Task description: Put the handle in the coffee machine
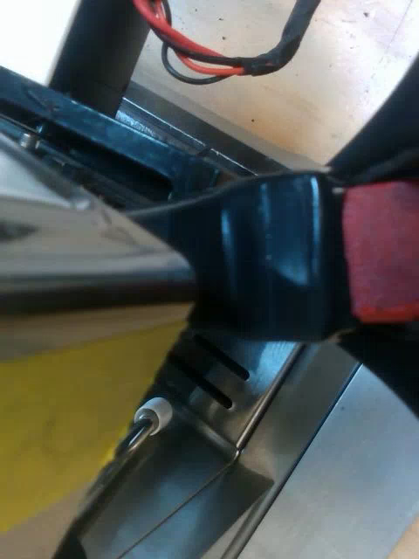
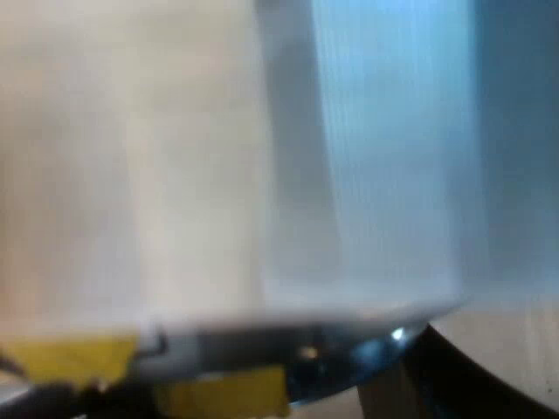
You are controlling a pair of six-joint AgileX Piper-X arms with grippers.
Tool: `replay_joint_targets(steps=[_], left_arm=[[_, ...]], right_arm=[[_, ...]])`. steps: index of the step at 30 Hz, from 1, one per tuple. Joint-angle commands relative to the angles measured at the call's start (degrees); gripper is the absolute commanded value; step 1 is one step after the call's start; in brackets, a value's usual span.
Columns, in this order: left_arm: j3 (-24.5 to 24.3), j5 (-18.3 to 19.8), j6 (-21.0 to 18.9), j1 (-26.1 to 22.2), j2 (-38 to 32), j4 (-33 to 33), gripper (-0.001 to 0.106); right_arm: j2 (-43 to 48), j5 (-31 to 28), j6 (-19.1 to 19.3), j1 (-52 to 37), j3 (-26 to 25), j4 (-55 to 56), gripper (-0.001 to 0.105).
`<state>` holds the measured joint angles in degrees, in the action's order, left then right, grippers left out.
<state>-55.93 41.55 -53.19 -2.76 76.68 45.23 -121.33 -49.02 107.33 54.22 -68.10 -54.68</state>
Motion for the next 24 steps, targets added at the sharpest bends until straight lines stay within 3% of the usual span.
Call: replay_joint_targets(steps=[1, 4, 7, 9, 11, 12, 19, 24], left_arm=[[-1.3, 6.4, 1.12, -0.11, -2.22, 0.3, 0.0], [-1.3, 6.4, 1.12, -0.11, -2.22, 0.65, 0.001], [-1.3, 6.29, 1.12, -0.11, -2.22, 0.81, 0.015], [-1.3, 5.61, 1.12, -0.11, -2.22, 0.94, 0.036], [-1.3, 4.19, 1.12, -0.11, -2.22, 1.68, 0.067], [-1.3, 3.32, 1.12, -0.11, -2.22, 1.92, 0.074], [-1.3, -3.25, 3.83, -0.11, -2.22, 4.3, 0.076], [-1.3, -2.24, 3.7, -2.15, -3.31, 5.31, 0.076]], right_arm=[[1.34, 1.22, 0.84, 0.29, -1.1, -4.34, 0.036], [1.34, 1.22, 0.84, 0.29, -1.1, -5.1, 0.036], [1.34, 1.22, 0.84, 0.29, -1.1, -5.13, 0.036], [1.34, 1.22, 0.84, 0.29, -1.1, -5.13, 0.036], [1.34, 1.22, 0.84, 0.29, -1.1, -5.13, 0.036], [1.34, 1.22, 0.84, 0.29, -1.1, -5.13, 0.036], [1.34, 1.22, 0.84, 0.29, -1.1, -5.13, 0.036], [1.34, 1.22, 0.84, 0.29, -1.1, -5.13, 0.036]])
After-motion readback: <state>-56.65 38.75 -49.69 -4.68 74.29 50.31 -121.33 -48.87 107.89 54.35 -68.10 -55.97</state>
